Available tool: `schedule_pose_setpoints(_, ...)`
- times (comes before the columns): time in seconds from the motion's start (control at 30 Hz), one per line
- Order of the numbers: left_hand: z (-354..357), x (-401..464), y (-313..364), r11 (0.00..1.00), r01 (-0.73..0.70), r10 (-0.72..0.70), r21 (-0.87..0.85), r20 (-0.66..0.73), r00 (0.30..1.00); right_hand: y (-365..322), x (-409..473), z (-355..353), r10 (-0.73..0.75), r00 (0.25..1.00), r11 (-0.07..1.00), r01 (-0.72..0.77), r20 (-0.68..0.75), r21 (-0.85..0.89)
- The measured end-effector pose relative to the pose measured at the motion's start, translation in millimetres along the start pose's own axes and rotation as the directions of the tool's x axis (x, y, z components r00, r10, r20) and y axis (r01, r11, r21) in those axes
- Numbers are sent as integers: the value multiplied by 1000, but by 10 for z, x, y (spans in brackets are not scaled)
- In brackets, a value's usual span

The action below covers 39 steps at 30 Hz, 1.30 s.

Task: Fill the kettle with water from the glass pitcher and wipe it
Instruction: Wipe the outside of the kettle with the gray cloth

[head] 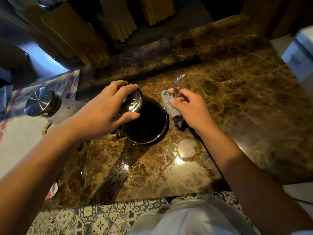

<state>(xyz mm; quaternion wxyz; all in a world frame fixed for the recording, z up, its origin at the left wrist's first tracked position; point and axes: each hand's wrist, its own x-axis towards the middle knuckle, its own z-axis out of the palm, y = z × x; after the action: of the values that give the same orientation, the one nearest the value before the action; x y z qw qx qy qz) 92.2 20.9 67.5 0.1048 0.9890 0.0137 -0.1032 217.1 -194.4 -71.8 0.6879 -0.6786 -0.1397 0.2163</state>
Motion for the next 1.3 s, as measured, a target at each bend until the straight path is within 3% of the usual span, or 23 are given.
schedule_pose_setpoints(0.57, -59, 25, 13, 994, 48, -50, 103, 15, 999, 82, -114, 12, -39, 999, 995, 37, -16, -88)
schedule_pose_setpoints(1.03, -5, 102, -130, 995, 22, -13, 92, -103, 995, 35, -315, 42, -37, 999, 979, 39, 16, -201)
schedule_pose_setpoints(1.2, 66, 101, -108, 984, 59, -19, 165, -236, 972, 55, -500, 158, -58, 996, 985, 67, 61, -156)
schedule_pose_setpoints(1.3, 96, 79, -100, 997, 44, -25, 63, -279, 960, 156, -687, 294, -41, 990, 984, 63, 138, -165)
